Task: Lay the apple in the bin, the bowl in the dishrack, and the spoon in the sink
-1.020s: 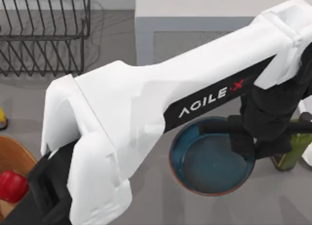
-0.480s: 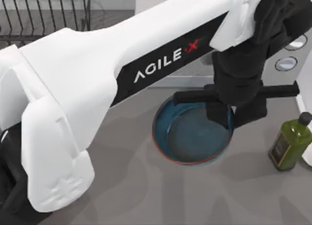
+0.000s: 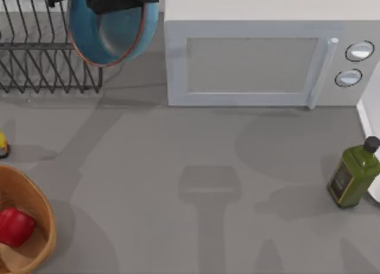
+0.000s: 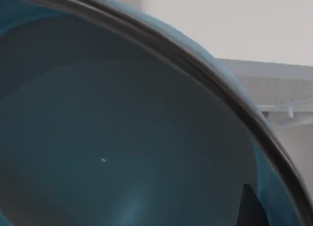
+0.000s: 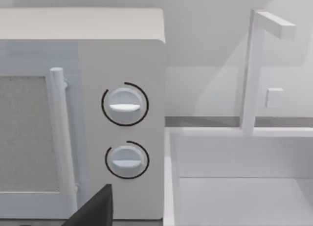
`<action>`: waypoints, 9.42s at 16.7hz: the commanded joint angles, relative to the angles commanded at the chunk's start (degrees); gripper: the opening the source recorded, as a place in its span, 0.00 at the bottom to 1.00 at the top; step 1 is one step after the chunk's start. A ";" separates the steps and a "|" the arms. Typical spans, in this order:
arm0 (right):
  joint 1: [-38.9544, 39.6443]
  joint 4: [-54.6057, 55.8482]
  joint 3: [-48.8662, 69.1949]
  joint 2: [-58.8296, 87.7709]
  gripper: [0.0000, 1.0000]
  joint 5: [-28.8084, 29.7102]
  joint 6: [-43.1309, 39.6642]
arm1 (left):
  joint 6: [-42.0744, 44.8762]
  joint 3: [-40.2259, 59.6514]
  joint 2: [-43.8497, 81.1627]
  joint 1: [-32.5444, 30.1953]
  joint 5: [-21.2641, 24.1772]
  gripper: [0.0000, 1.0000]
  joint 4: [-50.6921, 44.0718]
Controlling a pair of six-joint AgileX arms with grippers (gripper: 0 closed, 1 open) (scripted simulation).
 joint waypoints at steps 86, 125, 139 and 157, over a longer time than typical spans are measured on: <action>0.00 0.00 0.00 0.00 1.00 0.00 0.00 | 32.21 -96.65 -85.84 28.48 -4.61 1.00 63.04; -8.13 -57.59 48.73 77.28 1.00 -0.24 -48.95 | 32.04 -104.46 -98.49 27.95 -5.51 1.00 56.02; -8.08 -30.47 35.33 91.30 1.00 -0.23 -48.51 | 32.04 -104.46 -98.49 27.95 -5.51 1.00 56.02; -8.05 -30.33 35.48 91.46 0.00 -0.23 -48.45 | 32.04 -104.46 -98.49 27.95 -5.51 1.00 56.02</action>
